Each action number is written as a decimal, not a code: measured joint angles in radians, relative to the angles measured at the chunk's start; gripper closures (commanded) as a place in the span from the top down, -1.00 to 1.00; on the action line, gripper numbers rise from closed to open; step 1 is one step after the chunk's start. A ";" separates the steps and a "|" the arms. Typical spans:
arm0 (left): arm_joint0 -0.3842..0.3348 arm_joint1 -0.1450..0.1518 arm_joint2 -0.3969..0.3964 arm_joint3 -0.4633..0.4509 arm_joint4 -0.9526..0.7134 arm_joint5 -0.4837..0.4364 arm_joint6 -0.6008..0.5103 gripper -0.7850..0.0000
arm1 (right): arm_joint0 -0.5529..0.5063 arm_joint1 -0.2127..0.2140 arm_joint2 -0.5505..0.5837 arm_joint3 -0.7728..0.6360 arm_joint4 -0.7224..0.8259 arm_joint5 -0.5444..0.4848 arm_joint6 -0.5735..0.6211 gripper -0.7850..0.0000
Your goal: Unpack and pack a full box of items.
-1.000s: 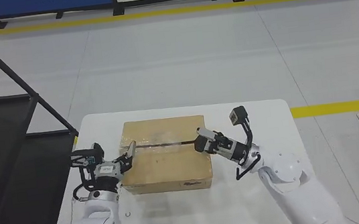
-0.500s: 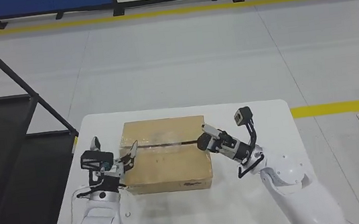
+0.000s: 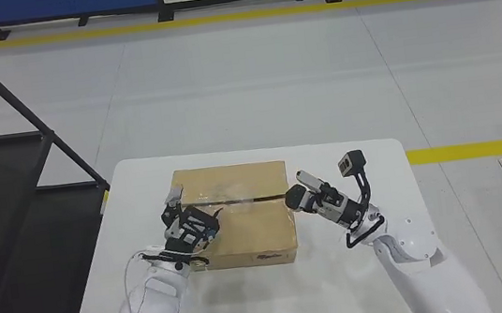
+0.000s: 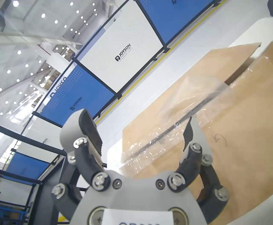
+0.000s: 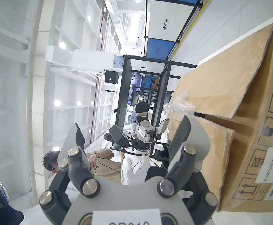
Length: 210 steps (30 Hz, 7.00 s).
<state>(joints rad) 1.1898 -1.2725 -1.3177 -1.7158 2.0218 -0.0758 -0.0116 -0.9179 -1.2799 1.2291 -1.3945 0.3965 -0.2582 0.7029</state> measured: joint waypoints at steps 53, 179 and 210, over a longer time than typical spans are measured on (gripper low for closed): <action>-0.204 -0.086 0.242 0.210 0.128 0.224 -0.022 1.00 | -0.022 0.007 0.051 0.025 0.044 -0.041 -0.004 1.00; 0.212 -0.070 -0.316 -0.007 -0.466 0.304 0.246 1.00 | 0.302 -0.085 -0.285 -0.002 -0.479 0.649 -0.280 1.00; 0.175 -0.073 -0.302 0.016 -0.438 0.302 0.223 1.00 | 0.155 -0.036 -0.035 -0.019 -0.354 0.637 -0.126 1.00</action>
<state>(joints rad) 1.3650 -1.3452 -1.6196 -1.7000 1.5842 0.2258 0.2110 -0.7629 -1.3162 1.1944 -1.4140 0.0430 0.3783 0.5773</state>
